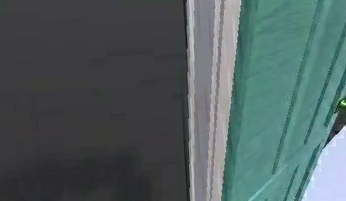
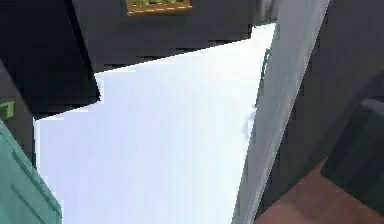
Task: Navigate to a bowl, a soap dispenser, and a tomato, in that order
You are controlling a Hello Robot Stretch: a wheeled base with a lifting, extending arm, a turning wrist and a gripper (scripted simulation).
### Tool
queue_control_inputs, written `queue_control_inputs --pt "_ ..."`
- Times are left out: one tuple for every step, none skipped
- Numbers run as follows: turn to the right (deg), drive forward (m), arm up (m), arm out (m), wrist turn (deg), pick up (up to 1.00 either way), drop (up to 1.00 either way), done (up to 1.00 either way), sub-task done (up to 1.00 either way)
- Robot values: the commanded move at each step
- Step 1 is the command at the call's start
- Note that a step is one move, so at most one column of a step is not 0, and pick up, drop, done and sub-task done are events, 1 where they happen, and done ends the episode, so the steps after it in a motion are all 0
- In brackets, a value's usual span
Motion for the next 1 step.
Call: queue_control_inputs --pt "45.0 0.0 0.0 0.0 0.0 0.0 0.0 0.0 0.0"
